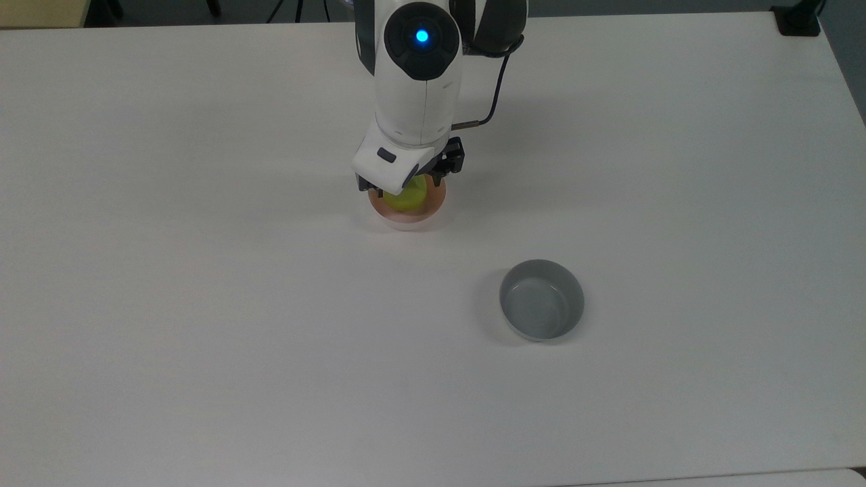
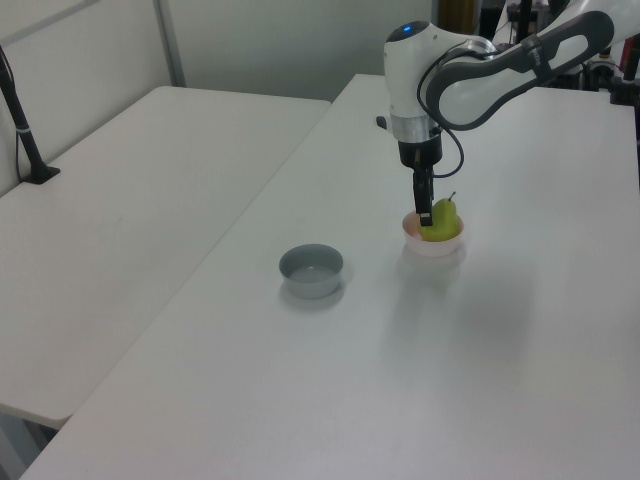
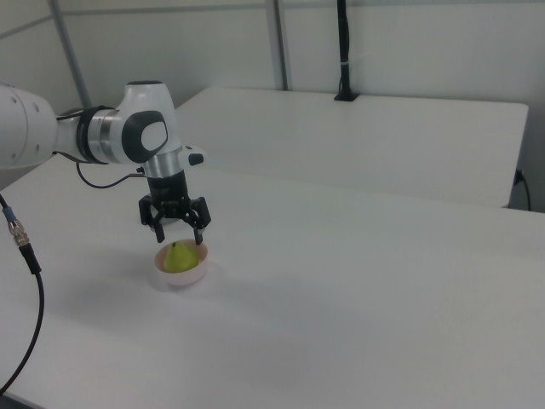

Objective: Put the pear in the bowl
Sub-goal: 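Open the gripper to release the pear and raise it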

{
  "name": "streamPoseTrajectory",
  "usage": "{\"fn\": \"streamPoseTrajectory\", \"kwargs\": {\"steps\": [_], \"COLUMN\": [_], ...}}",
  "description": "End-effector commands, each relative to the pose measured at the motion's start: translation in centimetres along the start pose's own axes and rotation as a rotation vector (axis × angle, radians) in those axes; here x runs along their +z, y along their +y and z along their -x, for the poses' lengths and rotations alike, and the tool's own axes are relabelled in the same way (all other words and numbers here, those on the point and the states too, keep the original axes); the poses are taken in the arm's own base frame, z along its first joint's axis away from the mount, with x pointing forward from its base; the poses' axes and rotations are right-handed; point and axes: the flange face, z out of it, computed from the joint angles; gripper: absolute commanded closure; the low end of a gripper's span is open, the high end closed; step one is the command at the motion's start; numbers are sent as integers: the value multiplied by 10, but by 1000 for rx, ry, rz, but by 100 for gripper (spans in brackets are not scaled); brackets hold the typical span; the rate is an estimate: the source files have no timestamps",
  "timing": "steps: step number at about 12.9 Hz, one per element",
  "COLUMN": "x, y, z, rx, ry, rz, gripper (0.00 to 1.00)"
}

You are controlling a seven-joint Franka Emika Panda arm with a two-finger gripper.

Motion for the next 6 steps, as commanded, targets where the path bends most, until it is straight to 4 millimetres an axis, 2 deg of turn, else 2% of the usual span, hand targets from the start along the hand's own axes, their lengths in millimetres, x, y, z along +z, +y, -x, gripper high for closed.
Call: {"fn": "streamPoseTrajectory", "kwargs": {"steps": [1,3,6], "x": [-15,-38,-100], "y": [3,9,32], "z": [4,13,33], "rx": [30,45,189], "ry": [36,43,62], "rz": [7,8,6], "gripper": [0,0,0]}}
